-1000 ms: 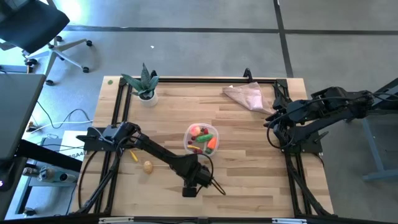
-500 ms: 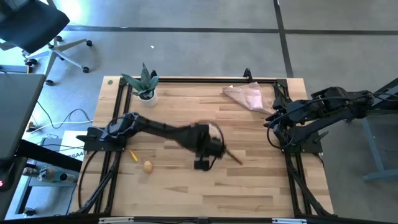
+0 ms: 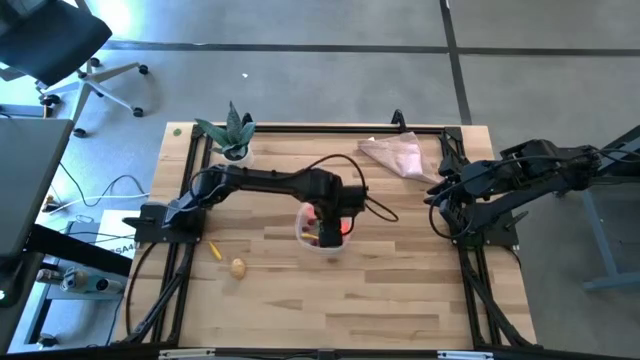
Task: Pick and placing Produce into tupperware
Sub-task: Put the pink peach into the transparent bin
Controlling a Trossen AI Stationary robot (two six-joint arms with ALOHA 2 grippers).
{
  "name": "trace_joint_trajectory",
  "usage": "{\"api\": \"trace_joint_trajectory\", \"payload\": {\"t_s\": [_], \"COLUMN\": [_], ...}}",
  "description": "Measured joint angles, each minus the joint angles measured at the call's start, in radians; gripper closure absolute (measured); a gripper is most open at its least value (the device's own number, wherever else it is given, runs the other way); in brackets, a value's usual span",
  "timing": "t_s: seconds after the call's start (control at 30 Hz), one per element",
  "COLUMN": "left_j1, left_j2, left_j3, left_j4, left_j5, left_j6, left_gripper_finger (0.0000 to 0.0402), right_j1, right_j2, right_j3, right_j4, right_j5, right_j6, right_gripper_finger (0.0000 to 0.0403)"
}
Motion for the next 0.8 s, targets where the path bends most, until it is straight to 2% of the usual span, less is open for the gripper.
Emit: {"api": "trace_joint_trajectory", "payload": {"t_s": [0.17, 0.47, 0.8], "left_j1": [-0.028, -0.031, -0.032], "left_j2": [0.000, 0.000, 0.000], "left_j3": [-0.108, -0.289, -0.356], "left_j4": [0.100, 0.226, 0.294], "left_j5": [0.051, 0.060, 0.061], "left_j6": [0.027, 0.006, -0.008], "left_gripper_finger": [0.0291, 0.0291, 0.0291], "right_j1": [0.000, 0.000, 0.000], "right_j2": [0.000, 0.000, 0.000], "right_j3": [0.000, 0.000, 0.000], "right_j4": [0.000, 0.000, 0.000], "right_j5": [0.000, 0.000, 0.000], "right_j6": [0.000, 0.000, 0.000], "right_gripper_finger": [0.0272, 0.0272, 0.0272]}}
